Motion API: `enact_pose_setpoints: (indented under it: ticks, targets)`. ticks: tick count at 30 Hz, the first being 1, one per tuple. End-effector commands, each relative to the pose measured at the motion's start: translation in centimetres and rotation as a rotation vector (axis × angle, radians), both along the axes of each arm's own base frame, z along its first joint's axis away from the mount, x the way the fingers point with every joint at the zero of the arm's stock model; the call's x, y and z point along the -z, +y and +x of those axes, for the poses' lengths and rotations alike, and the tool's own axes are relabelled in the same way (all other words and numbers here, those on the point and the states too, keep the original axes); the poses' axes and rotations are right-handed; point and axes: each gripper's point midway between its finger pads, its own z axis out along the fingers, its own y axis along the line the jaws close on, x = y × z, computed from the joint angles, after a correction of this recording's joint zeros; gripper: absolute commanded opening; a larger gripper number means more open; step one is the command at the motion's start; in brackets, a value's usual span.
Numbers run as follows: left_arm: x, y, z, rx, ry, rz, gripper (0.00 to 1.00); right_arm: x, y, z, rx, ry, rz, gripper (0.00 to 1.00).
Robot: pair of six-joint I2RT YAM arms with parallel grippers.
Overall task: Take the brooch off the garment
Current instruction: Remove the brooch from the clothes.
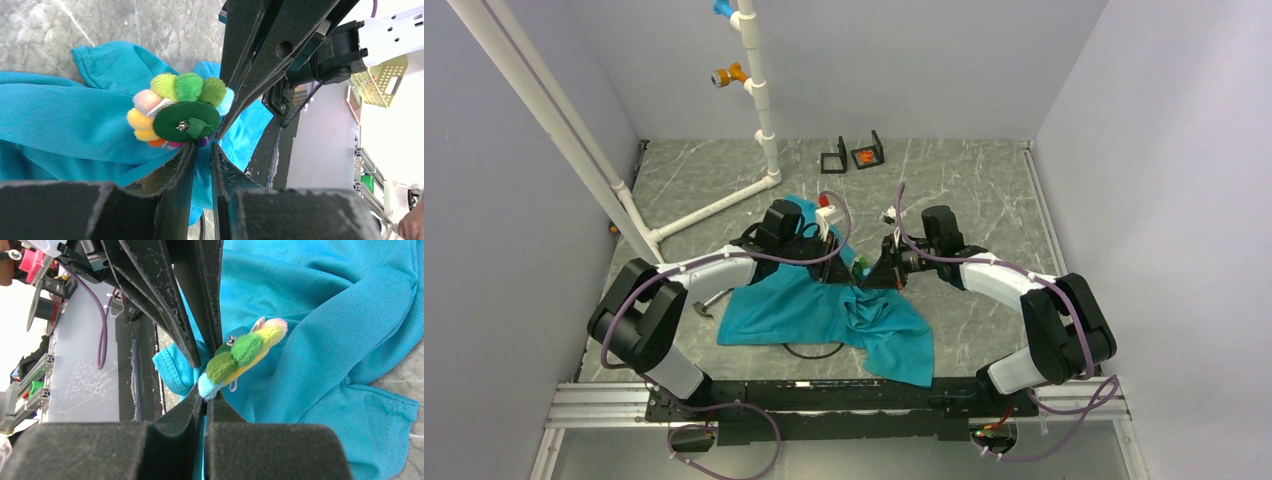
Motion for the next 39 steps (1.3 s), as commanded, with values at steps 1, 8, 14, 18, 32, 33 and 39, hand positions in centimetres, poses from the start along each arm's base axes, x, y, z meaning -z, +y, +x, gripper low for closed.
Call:
enact_pose_setpoints:
  ticks: [1,8,14,18,32,33,39]
  targets:
    - [-1.2,0.4,0.9,-0.023,-0.016,-0.042,0.23,-1.9,0.3,0.3,-0.021,-0.075,0.042,0.00]
    - [-2.4,0.8,0.7,-0.011,-0.044,-0.084,0.23,-1.8,0.3,0.3,-0.021,-0.075,0.043,0.00]
    - [-1.8,0.1,1.0,-0.006,-0.013,-0.083,0.23,-1.9,0.3,0.3,-0.023,-0.071,0.047,0.00]
    - [-1.6,-0.6,0.8,0.015,-0.011,-0.082,0.23,-2.0,0.4,0.3,-0.026,-0.068,0.051,0.00]
    - [-3.2,-1.3,0.6,0.031,-0.047,-0.109,0.00,-0.9,0.1,0.3,-0.020,-0.066,0.020,0.00]
    - [-3.5,-1.2,0.6,0.027,-0.059,-0.113,0.00,-0.7,0.1,0.3,-0.020,-0.065,0.014,0.00]
    - [-4.8,-0.7,1.8,-0.019,-0.084,-0.139,0.00,-0.3,0.1,-0.2,-0.037,-0.054,0.010,0.00]
